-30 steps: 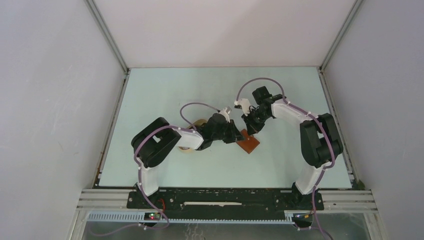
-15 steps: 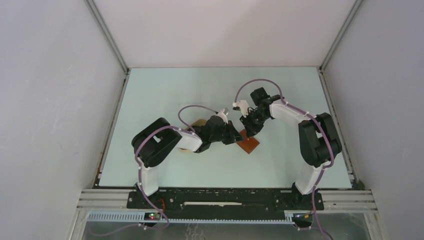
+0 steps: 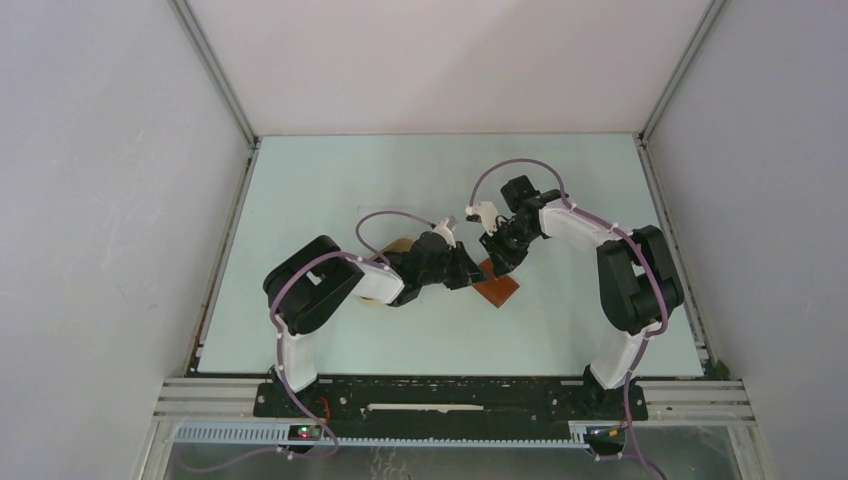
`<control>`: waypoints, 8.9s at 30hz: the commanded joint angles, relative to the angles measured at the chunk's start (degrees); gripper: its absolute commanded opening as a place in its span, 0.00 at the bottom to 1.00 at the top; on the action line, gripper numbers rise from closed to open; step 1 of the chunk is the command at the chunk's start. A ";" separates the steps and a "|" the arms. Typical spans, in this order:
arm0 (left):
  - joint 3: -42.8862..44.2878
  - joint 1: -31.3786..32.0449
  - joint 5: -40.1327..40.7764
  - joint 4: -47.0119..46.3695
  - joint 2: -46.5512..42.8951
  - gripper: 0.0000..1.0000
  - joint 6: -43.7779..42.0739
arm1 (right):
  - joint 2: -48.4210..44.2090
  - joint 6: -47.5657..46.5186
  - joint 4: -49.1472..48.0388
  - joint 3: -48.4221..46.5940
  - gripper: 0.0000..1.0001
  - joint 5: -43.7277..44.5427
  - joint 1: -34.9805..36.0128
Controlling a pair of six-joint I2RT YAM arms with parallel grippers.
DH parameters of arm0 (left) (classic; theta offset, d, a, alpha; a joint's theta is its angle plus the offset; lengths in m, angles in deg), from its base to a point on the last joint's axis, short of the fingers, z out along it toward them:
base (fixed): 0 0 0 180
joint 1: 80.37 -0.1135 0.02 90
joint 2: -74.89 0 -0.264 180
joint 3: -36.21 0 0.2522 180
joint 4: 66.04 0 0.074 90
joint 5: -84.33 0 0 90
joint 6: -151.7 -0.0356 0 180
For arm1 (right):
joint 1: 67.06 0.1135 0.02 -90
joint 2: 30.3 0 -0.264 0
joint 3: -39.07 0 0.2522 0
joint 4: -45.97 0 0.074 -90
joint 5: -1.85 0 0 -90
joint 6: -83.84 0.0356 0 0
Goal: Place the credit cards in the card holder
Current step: Close the card holder at the center of the board.
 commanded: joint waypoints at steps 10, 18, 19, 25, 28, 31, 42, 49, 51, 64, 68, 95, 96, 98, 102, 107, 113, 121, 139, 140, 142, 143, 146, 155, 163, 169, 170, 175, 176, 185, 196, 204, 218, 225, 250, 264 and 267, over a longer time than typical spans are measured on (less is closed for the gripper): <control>-1.96 -0.23 1.33 3.11 1.48 0.15 -0.39 | -0.29 0.66 2.39 -1.04 0.00 -0.76 0.86; -1.94 -0.30 1.42 3.10 1.65 0.14 -0.15 | -1.66 0.87 2.01 -1.04 0.00 -1.34 0.60; -1.87 -0.35 1.41 3.06 1.69 0.14 -0.08 | -1.80 0.72 2.34 -1.04 0.00 -2.41 0.56; -1.90 -0.43 1.56 2.98 1.81 0.14 0.13 | -1.62 0.62 2.88 -1.20 0.00 -3.92 1.21; -1.85 -0.51 1.61 2.98 1.89 0.13 0.22 | -2.06 0.74 3.10 -1.48 0.00 -4.79 1.23; -2.00 -0.53 1.60 2.84 1.87 0.13 0.31 | -2.27 0.84 3.09 -1.48 0.00 -4.95 1.30; -2.61 -0.48 1.78 2.84 1.18 0.08 0.23 | -3.97 1.73 2.99 -1.83 0.00 -6.03 0.78; -3.41 -0.52 2.20 2.85 -0.50 0.07 0.14 | -3.18 1.28 3.85 -1.83 0.00 -7.70 1.17; -3.41 -0.48 2.23 2.92 -0.72 0.07 0.14 | -2.48 1.22 4.04 -1.83 0.00 -7.55 1.46; -3.80 -0.47 1.86 2.10 -1.49 0.07 0.14 | 0.45 1.85 4.74 -2.09 0.00 -7.65 2.59; -5.68 -0.47 2.29 1.03 -4.23 0.10 -0.23 | 0.74 1.93 4.91 -2.27 0.00 -7.43 2.41; -15.02 5.75 6.61 -1.89 -14.15 0.49 0.71 | -1.07 1.88 4.66 -3.37 0.00 -8.44 -1.54; -14.45 5.97 7.22 -1.77 -13.18 0.49 1.23 | -1.11 2.00 4.61 -3.35 0.00 -8.36 -1.58; -12.85 6.26 8.43 -0.31 -11.34 0.49 1.56 | -1.09 2.15 4.37 -3.35 0.00 -8.34 -1.56; -9.90 6.77 9.43 2.27 -8.71 0.50 1.58 | -1.08 2.43 4.24 -3.38 0.00 -8.56 -1.20; -6.98 7.46 10.47 4.47 -6.11 0.44 2.25 | -1.14 3.00 4.48 -3.75 0.00 -9.62 -0.45; -4.29 8.31 10.24 4.12 -3.42 0.25 3.05 | -0.65 3.66 4.26 -4.04 0.00 -9.03 0.07; -2.21 8.57 9.63 2.35 -2.98 0.24 2.37 | 0.67 3.53 4.54 -4.06 0.00 -8.10 -0.87; -12.70 2.37 7.02 -4.80 -15.99 0.33 -6.52 | 1.85 1.46 5.45 -4.02 0.00 -9.81 -3.45; -11.85 1.79 5.85 -4.79 -15.05 0.29 -6.54 | 1.94 1.42 5.54 -4.03 0.00 -10.06 -3.46; -9.45 1.55 4.57 -4.80 -12.99 0.23 -6.96 | 2.09 1.30 5.50 -4.04 0.00 -10.36 -3.48; -8.40 1.50 4.38 -4.71 -11.92 0.20 -6.95 | 2.18 1.38 5.54 -4.07 0.00 -10.44 -3.53; -5.80 1.47 4.13 -4.70 -8.25 0.18 -6.67 | 2.38 1.49 5.35 -4.04 0.00 -10.40 -3.53; -3.41 2.02 4.08 -4.89 -3.35 0.13 -6.46 | 2.84 1.80 5.22 -4.03 0.00 -10.43 -3.38; -3.52 2.89 6.16 -2.32 -2.07 0.04 -5.90 | 2.36 1.77 5.20 -3.98 0.00 -10.36 -1.68; -4.50 3.00 7.22 -1.72 -2.54 0.00 -5.49 | 2.38 1.81 5.42 -4.00 0.00 -9.53 -0.94; -4.58 2.98 7.35 -1.71 -2.62 0.00 -5.41 | 2.32 1.76 5.54 -3.97 0.00 -9.41 -0.91; -4.51 3.11 7.40 -1.30 -2.77 0.00 -5.37 | 1.70 1.83 5.84 -4.00 0.00 -9.59 -0.62; -4.43 3.13 7.47 -1.17 -2.79 0.00 -5.33 | 1.72 1.85 5.94 -3.99 0.00 -9.57 -0.45; -4.43 3.68 7.96 -0.86 -2.85 0.00 -4.64 | 1.40 1.81 6.30 -3.88 0.00 -8.88 0.84; -4.77 3.66 8.22 -0.66 -2.99 0.00 -4.17 | 0.70 1.22 6.67 -2.85 0.00 -7.47 1.63; -5.08 3.76 8.46 -0.66 -3.17 0.00 -3.99 | 0.05 0.85 7.20 -1.61 0.00 -6.92 2.35; -5.14 4.18 8.73 -0.66 -3.28 0.00 -3.82 | -1.10 1.72 6.91 -0.47 0.00 -9.80 1.35; -5.48 4.33 8.90 -0.66 -3.71 0.00 -3.64 | 0.02 3.20 3.94 3.64 0.00 -6.45 2.88; -8.07 3.45 8.64 -0.84 -13.00 0.02 -5.16 | -0.19 1.89 4.44 7.73 0.00 -7.30 -1.16; -11.66 3.96 8.35 -1.89 -18.42 0.02 -5.31 | 7.98 -3.13 11.19 5.25 0.00 -20.27 -8.97; -11.87 4.53 8.63 -1.89 -18.96 0.02 -5.39 | 9.22 -2.52 11.79 4.83 0.00 -21.98 -9.79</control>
